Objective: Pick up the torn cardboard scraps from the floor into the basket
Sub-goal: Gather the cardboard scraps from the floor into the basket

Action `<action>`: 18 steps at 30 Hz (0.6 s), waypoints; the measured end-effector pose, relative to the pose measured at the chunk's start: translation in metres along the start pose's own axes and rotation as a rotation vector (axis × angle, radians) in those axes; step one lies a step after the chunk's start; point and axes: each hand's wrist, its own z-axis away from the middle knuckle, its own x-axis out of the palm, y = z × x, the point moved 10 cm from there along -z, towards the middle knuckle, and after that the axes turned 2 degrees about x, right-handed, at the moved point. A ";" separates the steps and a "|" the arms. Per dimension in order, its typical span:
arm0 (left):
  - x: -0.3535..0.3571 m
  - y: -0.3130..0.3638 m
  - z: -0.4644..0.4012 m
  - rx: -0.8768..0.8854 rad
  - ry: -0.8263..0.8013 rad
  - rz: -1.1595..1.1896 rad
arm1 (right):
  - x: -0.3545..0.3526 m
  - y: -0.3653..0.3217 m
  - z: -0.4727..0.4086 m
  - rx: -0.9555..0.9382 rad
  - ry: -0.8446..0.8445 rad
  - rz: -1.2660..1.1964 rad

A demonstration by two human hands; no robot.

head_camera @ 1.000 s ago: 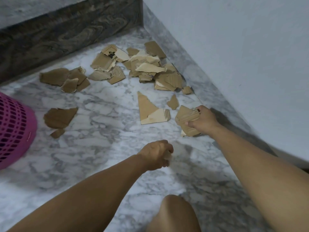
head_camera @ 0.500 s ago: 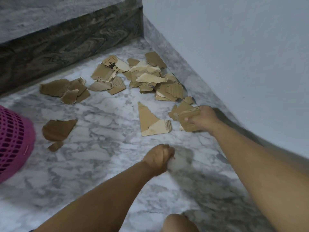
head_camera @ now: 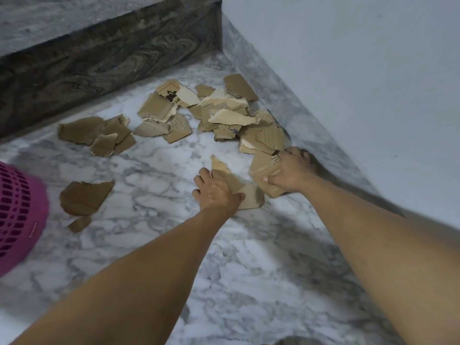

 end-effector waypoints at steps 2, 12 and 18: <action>0.000 0.003 0.000 -0.035 -0.008 0.066 | -0.005 -0.004 0.004 -0.019 0.048 -0.022; 0.006 -0.006 -0.007 -0.214 -0.114 0.157 | -0.004 -0.014 0.014 0.072 0.010 -0.270; 0.008 -0.007 -0.008 -0.258 -0.143 0.239 | -0.002 -0.016 0.015 0.083 0.006 -0.255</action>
